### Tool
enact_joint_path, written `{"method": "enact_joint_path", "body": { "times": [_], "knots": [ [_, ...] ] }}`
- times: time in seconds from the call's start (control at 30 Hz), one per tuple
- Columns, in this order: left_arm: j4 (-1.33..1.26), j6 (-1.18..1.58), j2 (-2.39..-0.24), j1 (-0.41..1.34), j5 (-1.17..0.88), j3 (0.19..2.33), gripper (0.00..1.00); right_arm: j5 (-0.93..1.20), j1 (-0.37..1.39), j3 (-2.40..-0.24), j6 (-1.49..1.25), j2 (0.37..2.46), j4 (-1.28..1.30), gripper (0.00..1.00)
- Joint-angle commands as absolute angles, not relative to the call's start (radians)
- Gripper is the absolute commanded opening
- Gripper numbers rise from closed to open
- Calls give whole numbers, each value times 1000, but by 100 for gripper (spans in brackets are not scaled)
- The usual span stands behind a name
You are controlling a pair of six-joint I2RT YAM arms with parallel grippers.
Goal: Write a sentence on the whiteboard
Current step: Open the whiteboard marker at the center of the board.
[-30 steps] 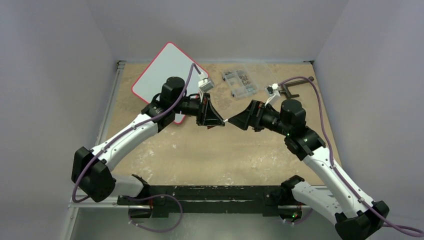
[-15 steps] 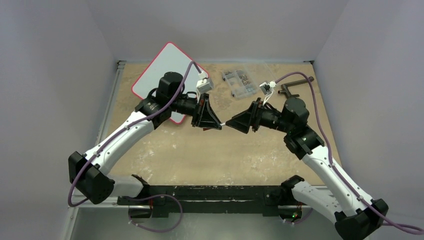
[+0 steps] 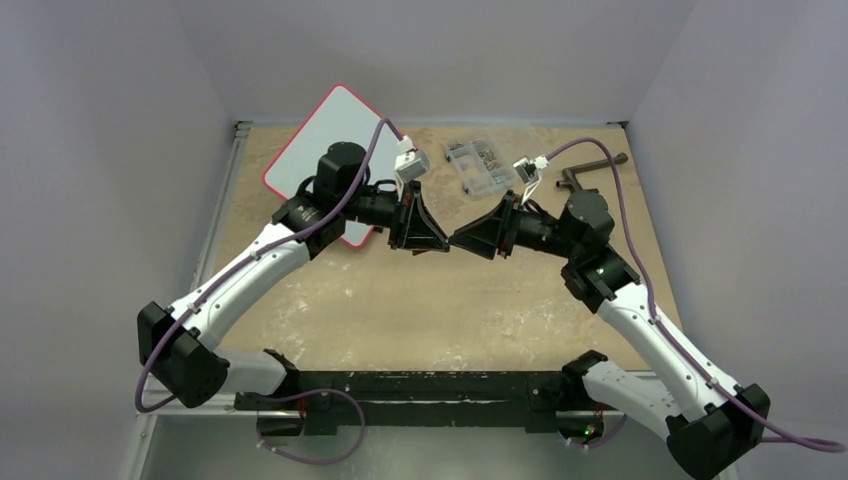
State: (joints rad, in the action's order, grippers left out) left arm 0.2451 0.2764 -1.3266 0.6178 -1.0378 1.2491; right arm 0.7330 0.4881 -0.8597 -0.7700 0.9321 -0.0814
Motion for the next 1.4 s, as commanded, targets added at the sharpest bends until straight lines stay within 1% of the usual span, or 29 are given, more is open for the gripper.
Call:
{"method": "enact_joint_path", "body": {
  "times": [0.0,0.13,0.27,0.57,0.77,0.83,0.9,1.03,1.2,1.23,1.27,1.3,1.37],
  "knots": [
    [144,315,-1338,639,-1005,1261,0,772,490,-854,-789,942,-152,44],
    [140,313,-1353,645,-1020,1278,0,775,490,-853,-786,941,-146,39],
    [155,294,-1360,644,-1044,1292,0,795,491,-850,-786,942,-147,30],
    [264,222,-1382,645,-1080,1351,0,832,491,-848,-764,939,-123,1],
    [296,205,-1381,645,-1071,1374,1,828,491,-847,-750,932,-98,0],
    [319,193,-1374,644,-1066,1382,9,815,490,-847,-753,923,-93,0],
    [327,186,-1364,644,-1053,1383,16,804,490,-850,-761,916,-94,0],
    [312,197,-1350,644,-1031,1375,21,792,490,-856,-780,907,-108,0],
    [314,201,-1344,643,-1018,1380,39,772,491,-857,-799,900,-110,0],
    [316,199,-1340,643,-1012,1380,47,760,491,-857,-803,898,-107,0],
    [322,197,-1336,643,-1007,1383,61,749,490,-859,-809,895,-104,0],
    [329,194,-1329,642,-998,1385,70,735,490,-859,-815,892,-100,0],
    [355,182,-1312,638,-985,1389,81,709,490,-859,-832,888,-99,0]
  ]
}}
